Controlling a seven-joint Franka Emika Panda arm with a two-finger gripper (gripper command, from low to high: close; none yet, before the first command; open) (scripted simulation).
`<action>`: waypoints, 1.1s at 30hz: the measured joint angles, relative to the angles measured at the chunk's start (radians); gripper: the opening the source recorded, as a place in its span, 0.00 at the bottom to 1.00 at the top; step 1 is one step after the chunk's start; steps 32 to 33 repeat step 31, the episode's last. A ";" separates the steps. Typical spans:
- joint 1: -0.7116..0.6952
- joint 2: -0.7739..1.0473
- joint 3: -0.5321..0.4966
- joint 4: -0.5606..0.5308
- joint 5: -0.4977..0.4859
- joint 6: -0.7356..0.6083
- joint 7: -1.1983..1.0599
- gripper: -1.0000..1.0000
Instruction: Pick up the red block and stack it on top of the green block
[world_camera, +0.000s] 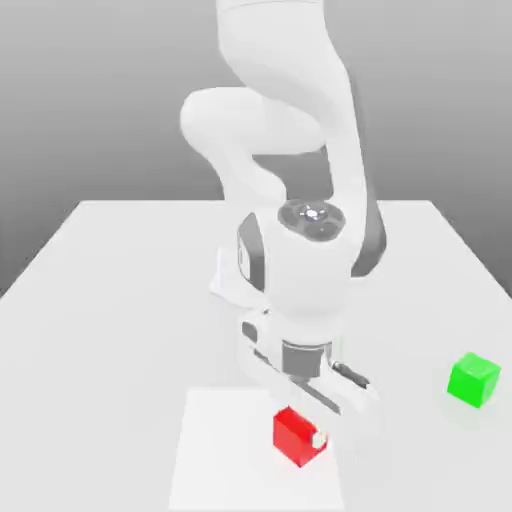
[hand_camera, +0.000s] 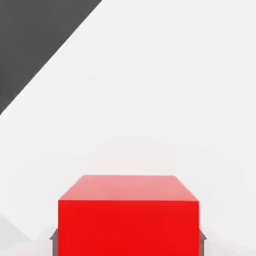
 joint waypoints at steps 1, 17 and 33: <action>-0.005 -0.010 0.006 -0.002 0.006 -0.008 -0.004 0.00; 0.290 -0.256 0.225 0.013 0.173 -0.265 0.296 0.00; 0.508 -0.083 0.194 0.053 -0.005 -0.148 0.667 1.00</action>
